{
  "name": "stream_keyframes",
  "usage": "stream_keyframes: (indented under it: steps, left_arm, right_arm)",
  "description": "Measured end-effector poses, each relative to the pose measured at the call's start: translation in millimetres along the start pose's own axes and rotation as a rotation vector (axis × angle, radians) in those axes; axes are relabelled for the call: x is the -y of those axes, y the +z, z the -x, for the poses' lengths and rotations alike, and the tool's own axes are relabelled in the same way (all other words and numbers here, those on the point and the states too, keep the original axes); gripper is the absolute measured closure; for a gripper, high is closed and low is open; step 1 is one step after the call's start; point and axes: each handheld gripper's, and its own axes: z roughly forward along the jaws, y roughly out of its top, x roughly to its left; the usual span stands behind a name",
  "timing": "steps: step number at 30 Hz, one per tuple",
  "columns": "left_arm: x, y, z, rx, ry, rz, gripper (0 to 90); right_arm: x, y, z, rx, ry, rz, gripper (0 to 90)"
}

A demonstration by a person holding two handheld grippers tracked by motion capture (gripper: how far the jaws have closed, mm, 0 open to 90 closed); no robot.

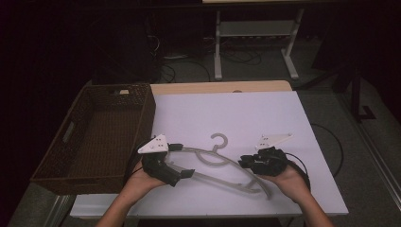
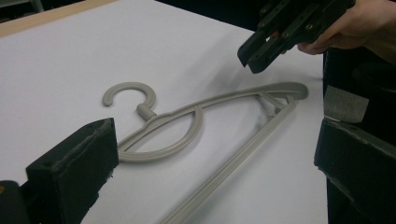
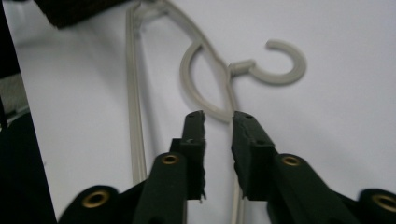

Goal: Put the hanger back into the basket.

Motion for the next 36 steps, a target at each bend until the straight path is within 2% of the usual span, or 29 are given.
stream_keyframes:
  steps: [1,2,4,8,9,11,13,22,29,33,35,36]
  left_arm:
    - [0.6,0.4,-0.2,0.001,0.002,-0.004,0.0]
    - [1.0,0.8,-0.2,0.001,0.0,-0.003,0.0]
    - [1.6,1.3,-0.5,0.001,-0.002,-0.01,0.0]
    - [2.6,2.6,0.1,0.005,-0.001,-0.01,0.0]
    - [2.6,2.6,0.1,0.006,0.0,-0.011,0.0]
    - [2.6,2.4,-0.1,0.006,-0.002,-0.009,0.0]
    - [2.8,2.1,-0.4,0.005,-0.005,-0.008,0.0]
    - [3.3,2.2,-0.8,0.005,-0.007,-0.017,0.0]
    - [4.3,2.4,-1.7,0.006,-0.014,-0.021,0.0]
    - [4.4,2.0,-2.0,0.006,-0.014,-0.019,0.0]
    - [4.5,2.0,-1.9,0.007,-0.017,-0.019,0.0]
    - [4.5,2.2,-2.1,0.007,-0.017,-0.017,0.0]
  right_arm:
    - [1.6,2.5,0.5,-0.001,-0.021,-0.005,83.0]
    - [3.0,4.8,-1.4,-0.006,-0.006,-0.022,85.8]
    - [5.5,9.7,-1.6,-0.003,-0.016,-0.046,89.2]
    - [11.9,23.2,-1.8,-0.015,-0.03,-0.111,89.3]
    - [12.7,25.0,-2.6,-0.017,-0.02,-0.122,89.4]
    - [14.4,29.5,-3.1,-0.001,-0.051,-0.163,89.3]
    - [14.9,30.9,-3.0,-0.001,-0.044,-0.182,89.4]
    - [19.1,34.4,0.8,0.04,-0.046,-0.234,89.5]
    - [19.3,34.2,4.4,0.066,-0.047,-0.238,89.6]
    - [19.5,35.5,9.6,0.108,-0.049,-0.259,89.6]
    - [18.7,34.9,13.8,0.12,-0.03,-0.257,89.6]
    - [18.4,34.4,17.0,0.134,-0.04,-0.258,89.7]
